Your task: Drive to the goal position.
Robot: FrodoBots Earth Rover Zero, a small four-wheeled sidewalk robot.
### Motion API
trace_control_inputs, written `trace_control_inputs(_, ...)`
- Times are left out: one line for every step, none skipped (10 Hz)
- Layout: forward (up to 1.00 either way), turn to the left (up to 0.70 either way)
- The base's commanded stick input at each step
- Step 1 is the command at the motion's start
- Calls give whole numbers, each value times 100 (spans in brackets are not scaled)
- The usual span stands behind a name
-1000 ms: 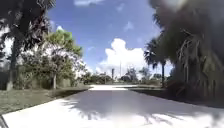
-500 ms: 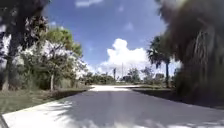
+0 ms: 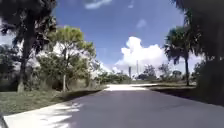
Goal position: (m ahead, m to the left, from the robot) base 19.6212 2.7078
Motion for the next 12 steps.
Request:
trace_control_inputs(85, 0)
trace_control_inputs(85, 0)
trace_control_inputs(85, 0)
trace_control_inputs(85, 0)
trace_control_inputs(85, 0)
trace_control_inputs(85, 0)
trace_control_inputs(85, 0)
trace_control_inputs(85, 0)
trace_control_inputs(85, 0)
trace_control_inputs(85, 0)
trace_control_inputs(85, 0)
trace_control_inputs(85, 0)
